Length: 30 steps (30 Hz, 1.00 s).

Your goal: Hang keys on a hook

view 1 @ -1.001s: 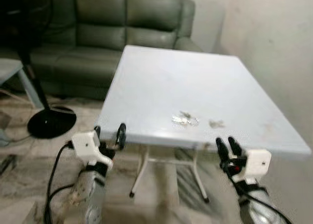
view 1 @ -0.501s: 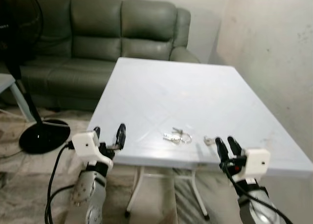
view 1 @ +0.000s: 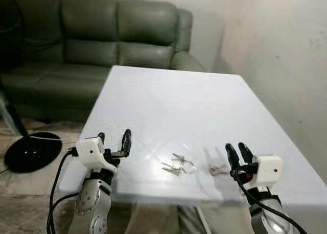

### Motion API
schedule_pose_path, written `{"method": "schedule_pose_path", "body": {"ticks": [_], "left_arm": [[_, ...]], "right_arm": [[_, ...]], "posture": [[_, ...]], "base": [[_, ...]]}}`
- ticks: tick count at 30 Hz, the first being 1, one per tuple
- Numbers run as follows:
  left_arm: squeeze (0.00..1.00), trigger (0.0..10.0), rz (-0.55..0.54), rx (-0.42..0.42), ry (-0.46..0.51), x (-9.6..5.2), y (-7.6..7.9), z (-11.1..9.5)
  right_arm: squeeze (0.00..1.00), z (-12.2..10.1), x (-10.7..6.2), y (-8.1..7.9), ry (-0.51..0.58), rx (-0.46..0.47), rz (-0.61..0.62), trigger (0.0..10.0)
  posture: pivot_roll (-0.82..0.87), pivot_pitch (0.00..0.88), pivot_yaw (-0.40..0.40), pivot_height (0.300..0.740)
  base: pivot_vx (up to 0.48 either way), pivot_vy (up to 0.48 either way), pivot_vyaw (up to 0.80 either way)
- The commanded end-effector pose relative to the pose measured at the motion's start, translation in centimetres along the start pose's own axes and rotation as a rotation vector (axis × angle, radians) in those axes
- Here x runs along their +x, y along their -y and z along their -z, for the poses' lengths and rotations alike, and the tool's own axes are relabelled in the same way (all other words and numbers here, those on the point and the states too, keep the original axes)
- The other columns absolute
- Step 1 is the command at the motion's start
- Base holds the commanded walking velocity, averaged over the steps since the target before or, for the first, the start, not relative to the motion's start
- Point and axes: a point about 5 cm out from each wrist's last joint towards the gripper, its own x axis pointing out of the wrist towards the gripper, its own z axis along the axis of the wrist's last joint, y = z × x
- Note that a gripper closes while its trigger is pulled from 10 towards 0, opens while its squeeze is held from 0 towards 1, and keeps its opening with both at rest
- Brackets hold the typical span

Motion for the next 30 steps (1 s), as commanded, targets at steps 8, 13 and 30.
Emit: {"method": "schedule_pose_path", "body": {"ticks": [8, 13, 30], "left_arm": [[0.0, 10.0, 0.055, 0.005, -0.02, 0.0, 1.1, 0.5], [0.0, 10.0, 0.143, 0.015, -0.043, -0.3, 2.3, 0.9], [0.0, 10.0, 0.353, 0.057, -0.135, -1.4, 4.8, 2.4]], "right_arm": [[1.0, -0.2, -0.3, 1.0, -0.008, 0.026, 0.014, 10.0], [1.0, -0.2, -0.2, 1.1, -0.01, 0.013, -0.009, 10.0], [0.0, 0.8, 0.3, 1.6, -0.141, -0.068, -0.198, 10.0]], "posture": [[0.03, 0.0, -0.081, 0.74], [0.03, 0.0, -0.082, 0.74], [0.03, 0.0, -0.086, 0.74]], "base": [[0.0, 0.0, 0.0], [0.0, 0.0, 0.0], [0.0, 0.0, 0.0]]}}
